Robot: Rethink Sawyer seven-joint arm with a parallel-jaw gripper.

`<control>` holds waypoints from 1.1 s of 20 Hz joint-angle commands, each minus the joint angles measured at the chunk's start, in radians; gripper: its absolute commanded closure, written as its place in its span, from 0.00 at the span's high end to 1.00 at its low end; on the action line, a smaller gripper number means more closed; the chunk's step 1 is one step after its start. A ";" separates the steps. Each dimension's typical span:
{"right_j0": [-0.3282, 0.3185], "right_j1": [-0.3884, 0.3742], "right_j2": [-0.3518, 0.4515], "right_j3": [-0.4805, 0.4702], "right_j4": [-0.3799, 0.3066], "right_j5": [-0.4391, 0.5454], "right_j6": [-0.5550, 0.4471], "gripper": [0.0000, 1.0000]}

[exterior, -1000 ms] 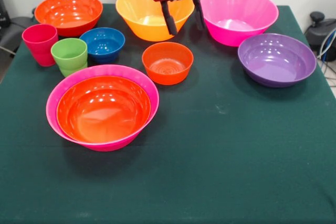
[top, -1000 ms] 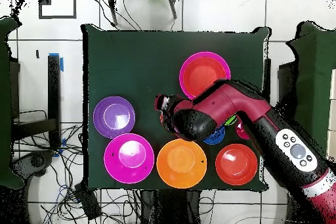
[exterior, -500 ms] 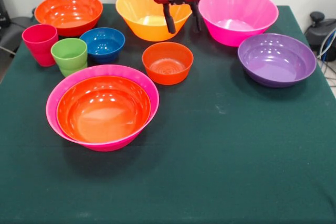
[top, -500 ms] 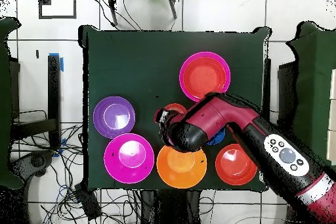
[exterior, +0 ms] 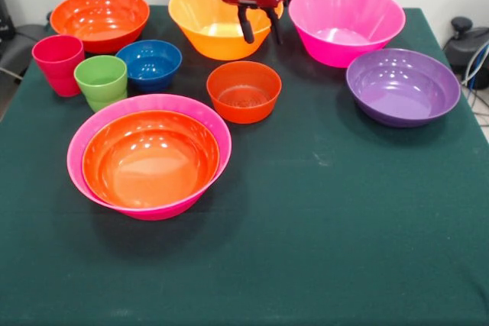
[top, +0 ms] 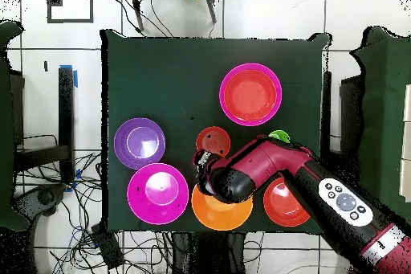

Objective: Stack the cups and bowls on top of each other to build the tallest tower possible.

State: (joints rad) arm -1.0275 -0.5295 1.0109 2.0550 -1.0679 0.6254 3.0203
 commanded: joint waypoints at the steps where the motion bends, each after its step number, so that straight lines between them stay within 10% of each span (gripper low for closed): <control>1: 0.086 -0.023 -0.207 0.062 0.010 -0.101 0.207 1.00; 22: 0.150 -0.124 -0.354 0.125 0.204 -0.306 0.052 1.00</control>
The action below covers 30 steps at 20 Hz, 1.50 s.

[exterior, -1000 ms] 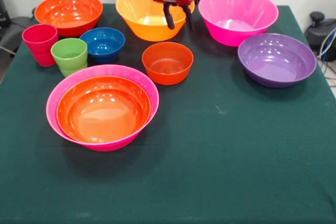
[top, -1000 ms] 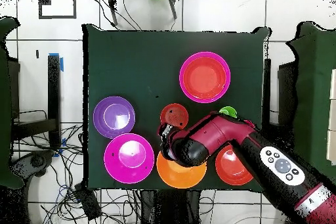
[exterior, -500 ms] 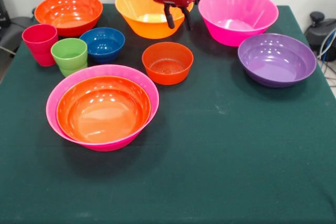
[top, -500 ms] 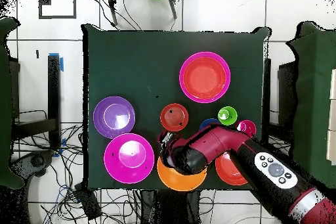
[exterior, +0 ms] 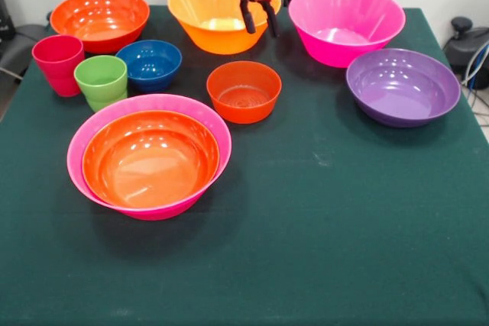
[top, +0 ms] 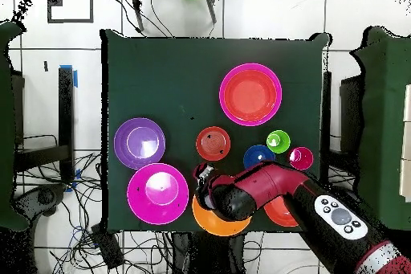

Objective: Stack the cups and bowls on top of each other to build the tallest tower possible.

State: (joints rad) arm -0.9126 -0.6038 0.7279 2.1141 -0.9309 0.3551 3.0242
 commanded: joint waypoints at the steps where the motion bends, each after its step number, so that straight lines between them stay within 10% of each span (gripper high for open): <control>1: 0.034 -0.058 -0.068 0.073 0.078 -0.040 0.042 1.00; 7: 0.010 -0.080 -0.056 0.097 0.122 -0.045 -0.003 1.00; 21: 0.078 0.220 -0.287 -0.061 -0.078 -0.235 -0.015 1.00; 30: 0.165 0.222 -0.382 -0.103 -0.106 -0.351 -0.038 1.00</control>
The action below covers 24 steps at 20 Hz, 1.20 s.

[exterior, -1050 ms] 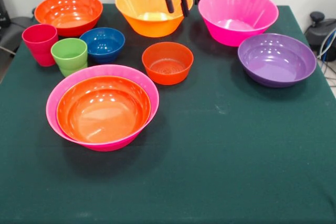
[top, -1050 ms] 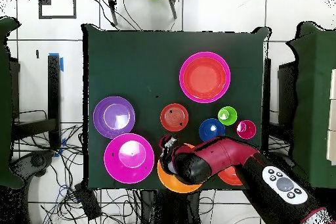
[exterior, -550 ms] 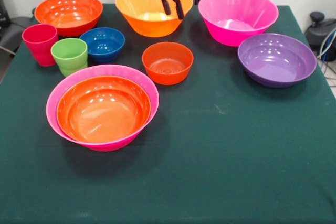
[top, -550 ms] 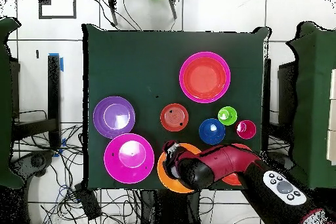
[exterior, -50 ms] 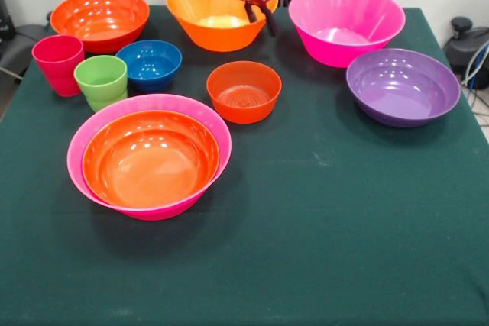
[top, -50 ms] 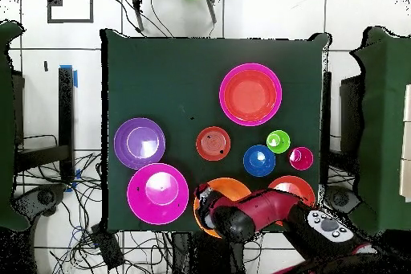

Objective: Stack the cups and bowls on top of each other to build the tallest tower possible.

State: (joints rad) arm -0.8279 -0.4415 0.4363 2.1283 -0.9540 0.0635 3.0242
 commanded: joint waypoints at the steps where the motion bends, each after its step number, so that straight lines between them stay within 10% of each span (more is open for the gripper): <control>1: 0.057 0.061 -0.067 -0.110 -0.071 -0.038 -0.058 1.00; 24: -0.028 -0.176 0.097 0.050 0.091 0.118 -0.121 1.00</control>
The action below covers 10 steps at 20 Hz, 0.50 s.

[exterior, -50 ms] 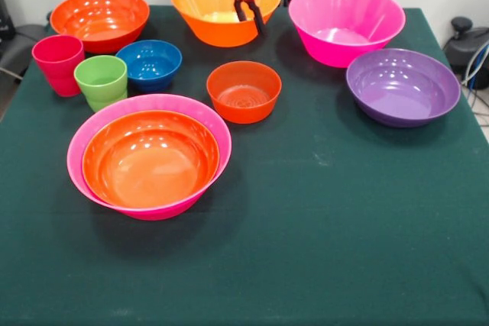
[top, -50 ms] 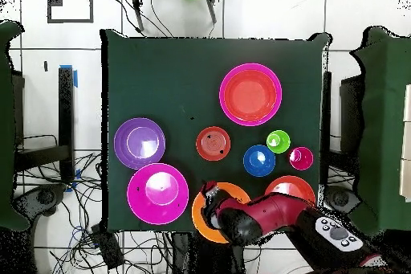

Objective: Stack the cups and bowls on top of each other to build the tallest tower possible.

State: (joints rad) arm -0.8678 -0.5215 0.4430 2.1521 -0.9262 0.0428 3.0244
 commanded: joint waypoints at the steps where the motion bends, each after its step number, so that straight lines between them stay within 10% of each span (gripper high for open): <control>1: 0.009 -0.109 0.097 0.035 0.072 0.145 -0.123 1.00; 10: 0.044 -0.098 0.074 0.023 0.060 0.124 -0.109 1.00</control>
State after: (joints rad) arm -0.8656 -0.6287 0.4686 2.1758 -0.8754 0.0672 3.0244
